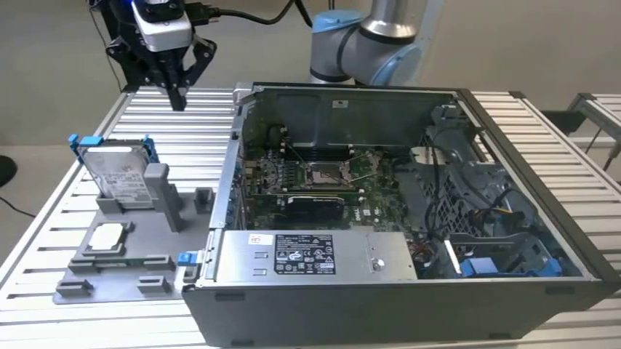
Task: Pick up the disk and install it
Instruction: 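Reach for the disk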
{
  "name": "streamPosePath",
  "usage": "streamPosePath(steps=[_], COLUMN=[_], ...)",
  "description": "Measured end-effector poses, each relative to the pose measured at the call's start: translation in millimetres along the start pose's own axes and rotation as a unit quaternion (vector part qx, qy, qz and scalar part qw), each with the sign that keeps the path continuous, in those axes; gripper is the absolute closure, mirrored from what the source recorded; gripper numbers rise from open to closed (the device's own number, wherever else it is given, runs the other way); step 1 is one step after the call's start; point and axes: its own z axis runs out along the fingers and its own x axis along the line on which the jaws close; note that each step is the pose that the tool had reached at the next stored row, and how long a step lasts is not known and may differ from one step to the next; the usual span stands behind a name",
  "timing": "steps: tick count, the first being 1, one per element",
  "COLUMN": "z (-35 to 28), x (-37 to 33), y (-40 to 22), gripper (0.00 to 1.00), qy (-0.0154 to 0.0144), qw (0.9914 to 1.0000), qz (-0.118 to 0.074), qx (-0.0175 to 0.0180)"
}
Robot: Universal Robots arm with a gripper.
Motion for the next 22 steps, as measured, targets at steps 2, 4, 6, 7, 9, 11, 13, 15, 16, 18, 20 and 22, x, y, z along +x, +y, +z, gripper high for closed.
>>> streamPosePath(steps=[2, 4, 6, 7, 9, 11, 13, 15, 16, 18, 20, 22], z=[0.0, 0.1, 0.1, 0.2, 0.2, 0.1, 0.0, 0.1, 0.1, 0.3, 0.4, 0.5], x=[5.5, 11.3, 17.6, 20.9, 27.5, 34.3, 40.9, 46.7, 49.5, 54.7, 59.9, 65.5], y=[1.2, 2.9, 4.6, 5.4, 5.7, 5.2, 4.8, 4.4, 4.2, 3.8, 3.4, 3.0], gripper=[1.0, 1.0, 1.0, 1.0, 1.0, 1.0, 1.0, 1.0, 1.0, 1.0, 1.0, 1.0], qy=[0.0, 0.0, 0.0, 0.0, 0.0, 0.0001, 0.0002, 0.0003, 0.0004, 0.0006, 0.0007, 0.0009], qw=[1.0, 1.0, 1.0, 1.0, 1.0, 1.0, 0.99999, 0.99998, 0.99997, 0.99995, 0.99991, 0.99987], qz=[0.0, 0.0, 0.0, 0.0, -0.001, -0.002, -0.003, -0.006, -0.007, -0.01, -0.013, -0.016], qx=[0.0, 0.0, 0.0, 0.0, 0.0, -0.0002, -0.0004, -0.0007, -0.0009, -0.0012, -0.0016, -0.0019])
